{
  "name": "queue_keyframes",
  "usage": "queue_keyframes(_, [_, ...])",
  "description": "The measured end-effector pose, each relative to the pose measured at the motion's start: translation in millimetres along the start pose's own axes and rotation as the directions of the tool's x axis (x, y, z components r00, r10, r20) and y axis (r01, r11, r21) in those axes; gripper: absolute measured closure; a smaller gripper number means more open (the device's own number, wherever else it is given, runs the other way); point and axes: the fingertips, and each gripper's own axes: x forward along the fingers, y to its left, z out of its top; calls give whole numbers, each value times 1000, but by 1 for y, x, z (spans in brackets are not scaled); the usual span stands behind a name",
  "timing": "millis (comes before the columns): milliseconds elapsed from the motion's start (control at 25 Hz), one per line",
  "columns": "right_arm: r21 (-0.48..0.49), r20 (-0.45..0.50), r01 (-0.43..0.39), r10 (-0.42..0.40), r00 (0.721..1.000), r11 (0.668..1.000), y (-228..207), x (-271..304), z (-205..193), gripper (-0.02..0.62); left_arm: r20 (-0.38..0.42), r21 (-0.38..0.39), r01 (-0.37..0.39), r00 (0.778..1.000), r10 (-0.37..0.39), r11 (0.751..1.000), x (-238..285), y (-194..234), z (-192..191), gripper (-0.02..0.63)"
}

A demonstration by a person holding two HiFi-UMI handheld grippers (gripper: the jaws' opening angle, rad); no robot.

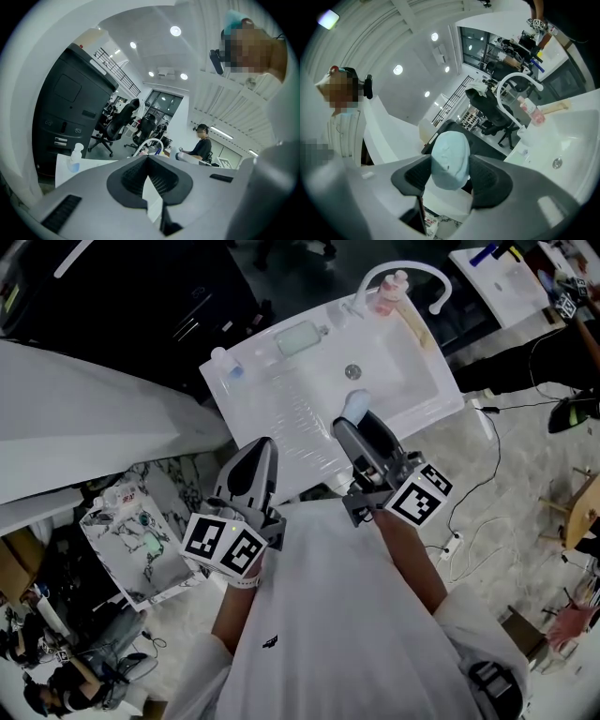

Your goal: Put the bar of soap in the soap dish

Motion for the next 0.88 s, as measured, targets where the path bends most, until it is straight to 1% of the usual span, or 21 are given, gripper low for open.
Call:
queue_keyframes(200, [-29, -24, -6, 5, 1000, 1000, -6, 19, 4, 330, 19, 15, -4, 1000, 4, 1000, 5, 5, 12, 598])
queue_keyframes(480, [-87, -59, -10, 5, 998, 996, -23, 53, 7, 330, 46, 11, -37, 998, 37, 999, 3, 17, 24, 597])
queue_keyframes(720, [-149, -100, -1, -14, 995, 989, -48, 85, 9, 330, 74, 8, -53, 996, 52, 999, 4, 22, 33, 597])
queue_keyframes(880, [-199, -124, 9, -34, 992, 980, -68, 109, 9, 330, 77, 6, -71, 995, 70, 997, 4, 26, 31, 597])
